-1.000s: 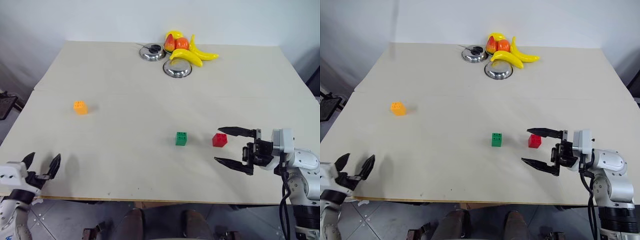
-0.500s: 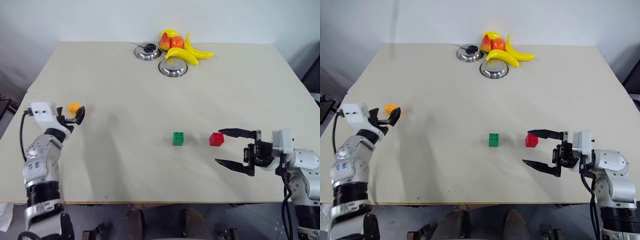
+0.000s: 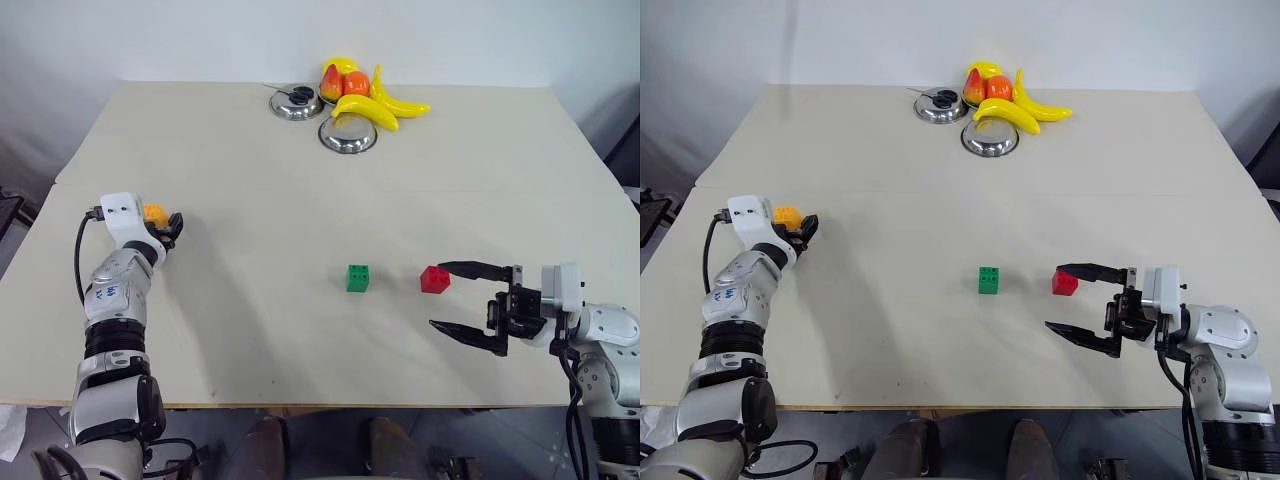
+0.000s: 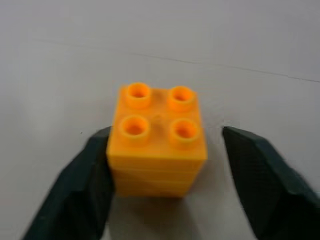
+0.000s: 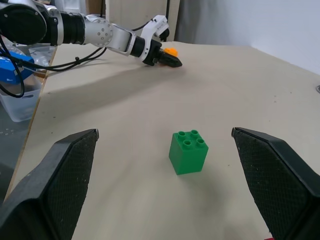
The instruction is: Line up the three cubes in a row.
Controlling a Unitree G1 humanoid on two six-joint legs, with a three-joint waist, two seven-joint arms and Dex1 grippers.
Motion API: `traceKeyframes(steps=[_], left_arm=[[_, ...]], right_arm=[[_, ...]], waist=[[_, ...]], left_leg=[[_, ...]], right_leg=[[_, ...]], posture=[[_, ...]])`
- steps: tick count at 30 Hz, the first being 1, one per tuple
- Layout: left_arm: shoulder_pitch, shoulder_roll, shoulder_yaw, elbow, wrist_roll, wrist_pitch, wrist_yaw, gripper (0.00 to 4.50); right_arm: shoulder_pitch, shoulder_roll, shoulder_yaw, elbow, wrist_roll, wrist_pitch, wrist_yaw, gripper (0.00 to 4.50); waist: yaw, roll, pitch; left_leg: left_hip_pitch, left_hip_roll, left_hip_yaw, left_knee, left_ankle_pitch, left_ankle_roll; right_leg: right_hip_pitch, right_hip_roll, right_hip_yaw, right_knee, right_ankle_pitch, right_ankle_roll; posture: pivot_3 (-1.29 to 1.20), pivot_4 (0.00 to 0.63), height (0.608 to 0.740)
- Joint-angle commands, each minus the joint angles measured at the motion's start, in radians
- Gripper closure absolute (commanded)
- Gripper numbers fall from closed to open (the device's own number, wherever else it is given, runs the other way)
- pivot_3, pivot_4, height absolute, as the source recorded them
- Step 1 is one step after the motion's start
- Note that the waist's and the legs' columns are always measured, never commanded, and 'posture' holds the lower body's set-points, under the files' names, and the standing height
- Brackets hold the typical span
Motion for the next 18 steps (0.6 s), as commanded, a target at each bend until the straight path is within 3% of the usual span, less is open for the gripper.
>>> traceKeyframes(steps=[1,3,5,9,11,13,18], left_arm=[[0.009,0.04,0.005,-0.049,-0.01,-0.029,-0.061,2.48],[0.023,0.056,-0.003,-0.067,-0.016,-0.041,-0.123,3.01],[0.038,0.072,-0.015,-0.078,-0.022,-0.049,-0.196,2.98],[0.139,0.16,-0.165,-0.216,-0.095,-0.161,-0.79,2.98],[0.155,0.187,-0.244,-0.212,-0.112,-0.336,-1.106,2.98],[0.105,0.176,-0.301,-0.152,-0.09,-0.392,-1.226,2.98],[-0.038,0.088,-0.402,-0.001,-0.032,-0.475,-1.346,2.98]], right_arm=[[0.013,-0.007,-0.028,-0.038,0.012,-0.02,-0.011,0.0],[0.022,-0.011,-0.035,-0.041,0.013,-0.022,-0.013,0.0],[0.033,-0.016,-0.043,-0.047,0.013,-0.022,-0.015,0.0],[0.082,-0.044,-0.088,-0.066,0.02,-0.015,-0.019,0.0],[0.123,-0.068,-0.126,-0.081,0.029,-0.002,-0.017,0.0],[0.163,-0.092,-0.166,-0.093,0.038,0.008,-0.014,0.0],[0.278,-0.157,-0.297,-0.131,0.07,0.047,-0.003,0.0]], waist=[[0.0,0.0,0.0],[-0.001,0.0,0.0],[0.0,0.0,0.0],[-0.001,0.0,0.0],[0.006,0.0,0.0],[0.012,0.0,0.0],[0.019,0.0,0.0]], left_leg=[[0.0,0.0,0.0,0.0,0.0,0.0],[0.0,0.0,0.0,0.0,0.0,0.0],[0.0,0.0,0.0,-0.001,0.0,0.0],[0.0,0.0,0.001,-0.001,0.0,0.0],[0.0,0.0,0.001,-0.001,0.0,0.0],[0.0,0.0,0.001,-0.001,0.0,0.0],[0.0,0.0,0.001,0.002,0.0,0.001]], right_leg=[[0.0,0.0,0.0,0.0,0.0,0.0],[0.0,0.0,0.0,0.0,0.0,0.0],[0.0,0.0,0.0,0.0,0.0,0.0],[0.0,0.0,0.0,-0.001,0.0,0.0],[0.0,0.0,0.0,-0.002,0.0,0.0],[0.0,0.0,0.0,-0.003,0.0,-0.001],[0.001,0.0,0.0,-0.005,0.0,0.0]], posture=[[0.0,0.15,0.74],[0.0,0.15,0.74],[0.0,0.15,0.74],[0.0,0.15,0.74],[0.0,0.15,0.74],[0.0,0.15,0.74],[0.0,0.15,0.74]])
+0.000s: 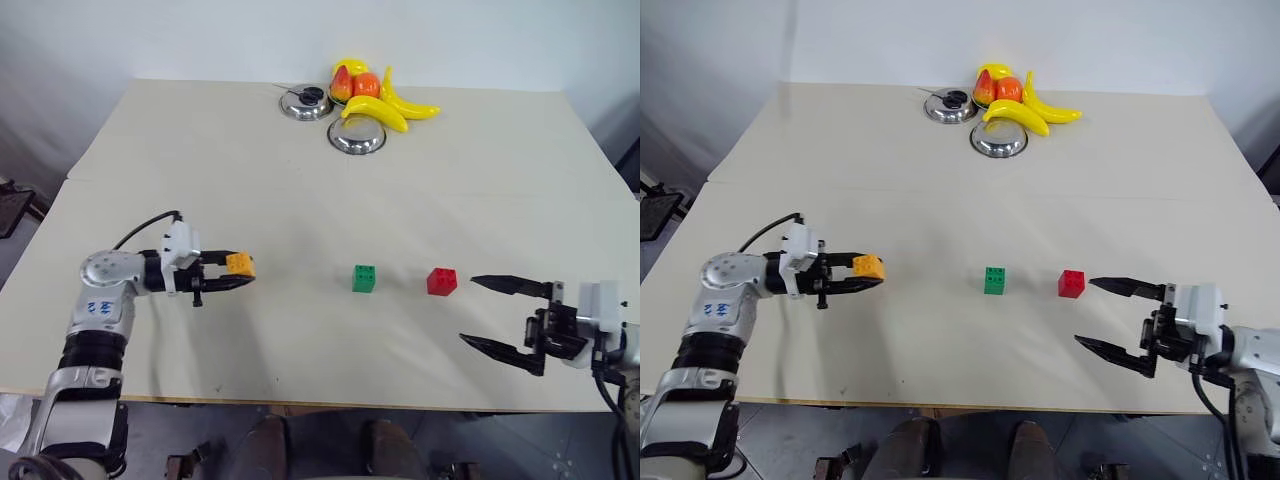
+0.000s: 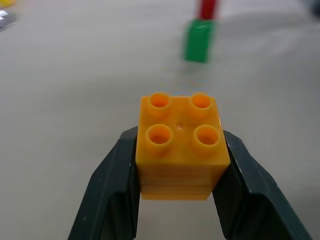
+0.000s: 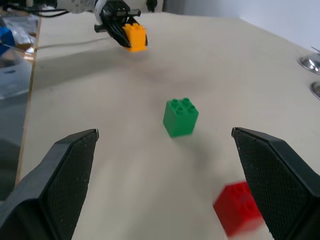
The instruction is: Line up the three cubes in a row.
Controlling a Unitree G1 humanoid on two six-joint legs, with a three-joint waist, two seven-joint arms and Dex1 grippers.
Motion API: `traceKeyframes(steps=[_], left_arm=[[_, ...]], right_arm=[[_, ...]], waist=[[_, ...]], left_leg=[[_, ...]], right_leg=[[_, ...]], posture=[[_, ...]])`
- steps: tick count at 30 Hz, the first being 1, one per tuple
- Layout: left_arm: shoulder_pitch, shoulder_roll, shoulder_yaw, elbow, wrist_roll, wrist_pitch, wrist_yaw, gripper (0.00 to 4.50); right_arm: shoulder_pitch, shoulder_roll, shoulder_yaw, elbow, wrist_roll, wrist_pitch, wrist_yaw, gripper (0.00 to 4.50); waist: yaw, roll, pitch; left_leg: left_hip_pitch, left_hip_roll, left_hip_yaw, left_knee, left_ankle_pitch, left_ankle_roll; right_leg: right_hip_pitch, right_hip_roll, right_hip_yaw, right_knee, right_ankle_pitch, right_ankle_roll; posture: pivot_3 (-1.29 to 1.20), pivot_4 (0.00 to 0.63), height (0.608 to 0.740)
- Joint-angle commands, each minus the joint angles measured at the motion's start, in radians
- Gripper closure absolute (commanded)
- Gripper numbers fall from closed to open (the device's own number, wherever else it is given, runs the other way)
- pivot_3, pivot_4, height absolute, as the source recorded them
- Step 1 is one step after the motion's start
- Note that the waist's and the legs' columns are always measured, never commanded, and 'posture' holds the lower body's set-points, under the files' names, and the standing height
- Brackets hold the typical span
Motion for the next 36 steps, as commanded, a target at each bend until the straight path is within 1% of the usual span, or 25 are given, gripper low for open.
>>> traceKeyframes(steps=[1,7,9,11,14,17,21,25,32,35,36], left_arm=[[-0.083,-0.052,-0.052,0.109,0.051,-0.088,-0.057,2.98],[-0.194,-0.139,-0.111,0.307,0.135,-0.206,-0.071,2.98],[-0.221,-0.165,-0.121,0.357,0.157,-0.231,-0.055,2.98],[-0.251,-0.19,-0.137,0.409,0.199,-0.251,-0.001,2.98],[-0.272,-0.216,-0.129,0.449,0.217,-0.283,0.029,2.98],[-0.28,-0.222,-0.127,0.47,0.228,-0.284,0.021,2.98],[-0.299,-0.225,-0.122,0.506,0.249,-0.292,0.063,2.98],[-0.312,-0.235,-0.116,0.522,0.242,-0.303,0.013,2.98],[-0.352,-0.235,-0.113,0.568,0.271,-0.286,0.033,2.98],[-0.357,-0.238,-0.104,0.577,0.27,-0.251,0.048,2.98],[-0.357,-0.236,-0.1,0.576,0.272,-0.243,0.064,2.63]], right_arm=[[0.073,-0.037,-0.112,-0.062,0.047,0.033,0.005,0.0],[0.179,-0.031,-0.168,-0.134,0.06,0.063,-0.01,0.0],[0.197,-0.023,-0.172,-0.161,0.067,0.073,-0.029,0.0],[0.21,-0.014,-0.168,-0.186,0.069,0.079,-0.044,0.0],[0.213,-0.01,-0.166,-0.203,0.07,0.088,-0.06,0.0],[0.214,-0.005,-0.168,-0.21,0.072,0.094,-0.071,0.0],[0.209,-0.001,-0.157,-0.216,0.07,0.095,-0.083,0.0],[0.194,0.0,-0.144,-0.216,0.068,0.097,-0.092,0.0],[0.178,-0.006,-0.135,-0.223,0.072,0.105,-0.098,0.0],[0.18,-0.001,-0.135,-0.23,0.075,0.107,-0.102,0.0],[0.179,0.0,-0.133,-0.231,0.074,0.106,-0.104,0.0]], waist=[[-0.001,0.0,0.0],[-0.016,-0.001,0.001],[-0.013,-0.001,0.001],[-0.011,-0.001,0.001],[-0.009,-0.002,0.001],[-0.008,-0.002,0.001],[-0.007,-0.002,0.001],[-0.008,-0.002,0.001],[-0.009,-0.002,0.001],[-0.009,-0.002,0.001],[-0.009,-0.002,0.001]], left_leg=[[0.0,0.0,0.0,0.0,0.0,0.0],[0.0,0.0,0.001,-0.001,-0.001,0.002],[0.0,0.0,0.001,-0.001,-0.001,0.002],[0.0,0.0,0.001,0.0,-0.001,0.002],[-0.001,0.0,0.001,0.0,-0.001,0.002],[-0.001,0.0,0.001,0.001,-0.001,0.002],[-0.001,0.0,0.001,0.001,-0.001,0.002],[-0.001,0.0,0.001,0.002,-0.001,0.002],[-0.001,0.0,0.001,0.001,-0.001,0.002],[-0.001,0.0,0.001,0.001,-0.001,0.002],[-0.001,0.0,0.001,0.001,-0.001,0.002]], right_leg=[[0.0,0.0,0.0,0.0,0.0,0.0],[0.0,0.0,0.0,0.003,0.0,0.001],[-0.001,0.0,0.0,0.003,0.001,0.001],[-0.001,0.0,0.0,0.002,0.001,0.001],[-0.001,0.0,0.0,0.002,0.001,0.002],[0.0,0.0,0.0,0.002,0.001,0.002],[0.0,0.0,0.0,0.002,0.001,0.002],[0.0,0.0,0.0,0.002,0.001,0.002],[0.0,0.0,0.0,0.003,0.001,0.002],[0.0,0.0,0.0,0.003,0.001,0.002],[0.0,0.0,0.0,0.003,0.001,0.002]], posture=[[0.0,0.15,0.74],[0.0,0.15,0.74],[0.0,0.15,0.74],[0.0,0.15,0.74],[0.0,0.15,0.74],[0.0,0.15,0.74],[0.0,0.15,0.74],[0.0,0.15,0.74],[0.0,0.15,0.74],[0.0,0.15,0.74],[0.0,0.15,0.74]])
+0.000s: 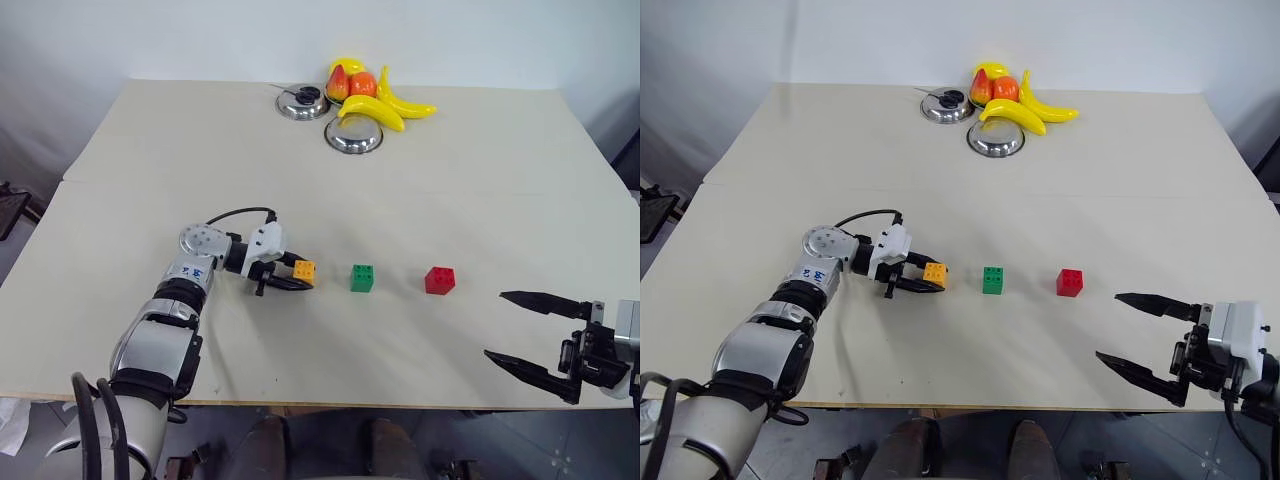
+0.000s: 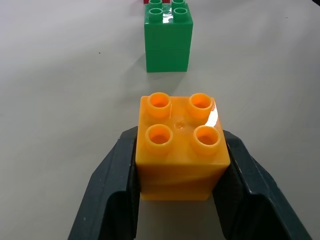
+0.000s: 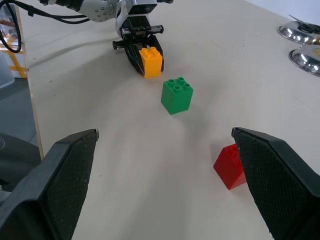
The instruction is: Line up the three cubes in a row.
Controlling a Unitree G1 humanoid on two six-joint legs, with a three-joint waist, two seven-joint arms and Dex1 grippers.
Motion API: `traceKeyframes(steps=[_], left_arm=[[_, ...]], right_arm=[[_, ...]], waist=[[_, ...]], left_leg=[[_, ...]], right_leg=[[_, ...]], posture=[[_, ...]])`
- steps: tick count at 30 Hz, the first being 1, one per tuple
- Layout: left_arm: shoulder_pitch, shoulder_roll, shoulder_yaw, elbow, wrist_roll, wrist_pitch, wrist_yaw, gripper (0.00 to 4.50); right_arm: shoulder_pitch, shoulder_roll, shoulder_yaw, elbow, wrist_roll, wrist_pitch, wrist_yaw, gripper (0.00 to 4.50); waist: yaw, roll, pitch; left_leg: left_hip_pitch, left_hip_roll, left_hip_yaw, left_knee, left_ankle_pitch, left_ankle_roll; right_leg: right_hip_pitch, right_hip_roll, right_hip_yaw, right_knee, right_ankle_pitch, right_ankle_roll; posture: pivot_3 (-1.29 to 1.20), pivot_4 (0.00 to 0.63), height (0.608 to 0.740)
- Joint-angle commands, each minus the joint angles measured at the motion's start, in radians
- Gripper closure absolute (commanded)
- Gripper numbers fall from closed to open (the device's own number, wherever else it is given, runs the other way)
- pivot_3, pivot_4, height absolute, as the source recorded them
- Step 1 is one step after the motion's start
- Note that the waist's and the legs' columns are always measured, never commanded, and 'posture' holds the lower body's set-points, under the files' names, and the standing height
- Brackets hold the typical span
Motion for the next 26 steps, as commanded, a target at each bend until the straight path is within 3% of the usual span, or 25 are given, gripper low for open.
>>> traceKeyframes(steps=[1,9,15,21,26], left_arm=[[-0.012,0.004,0.021,-0.001,0.007,0.03,0.04,2.26],[0.026,0.086,0.09,-0.051,-0.047,-0.011,-0.046,0.05],[0.165,0.248,0.157,-0.224,-0.13,0.018,-0.152,0.05],[0.327,0.391,0.228,-0.367,-0.201,0.065,-0.102,0.05],[0.451,0.466,0.233,-0.464,-0.168,0.104,-0.019,0.05]], right_arm=[[-0.006,0.004,-0.014,-0.037,0.021,-0.004,-0.007,0.0],[-0.024,-0.024,-0.03,0.017,0.019,-0.008,0.043,0.0],[-0.028,-0.063,-0.07,0.14,0.003,-0.048,0.151,0.0],[-0.056,-0.096,-0.09,0.299,-0.038,-0.114,0.222,0.0],[-0.111,-0.117,-0.06,0.453,-0.095,-0.194,0.272,0.0]], waist=[[0.0,0.0,0.0],[-0.004,0.0,0.0],[-0.008,0.0,0.0],[-0.004,0.0,0.0],[-0.003,0.0,0.0]], left_leg=[[0.0,0.0,0.0,0.0,0.0,0.0],[0.0,0.0,0.0,-0.001,0.0,0.0],[0.0,0.0,0.0,-0.001,0.0,0.0],[0.0,0.001,0.0,-0.001,0.0,0.0],[0.001,0.001,0.0,-0.001,0.0,0.001]], right_leg=[[0.0,0.0,0.0,0.0,0.0,0.0],[0.0,0.0,0.0,0.0,0.0,0.0],[0.0,0.0,0.0,0.0,0.0,0.0],[0.0,0.0,0.0,0.0,0.0,0.0],[0.0,0.0,0.0,0.0,0.0,0.0]], posture=[[0.0,0.15,0.74],[0.0,0.15,0.74],[0.0,0.15,0.74],[0.0,0.15,0.74],[0.0,0.15,0.74]])
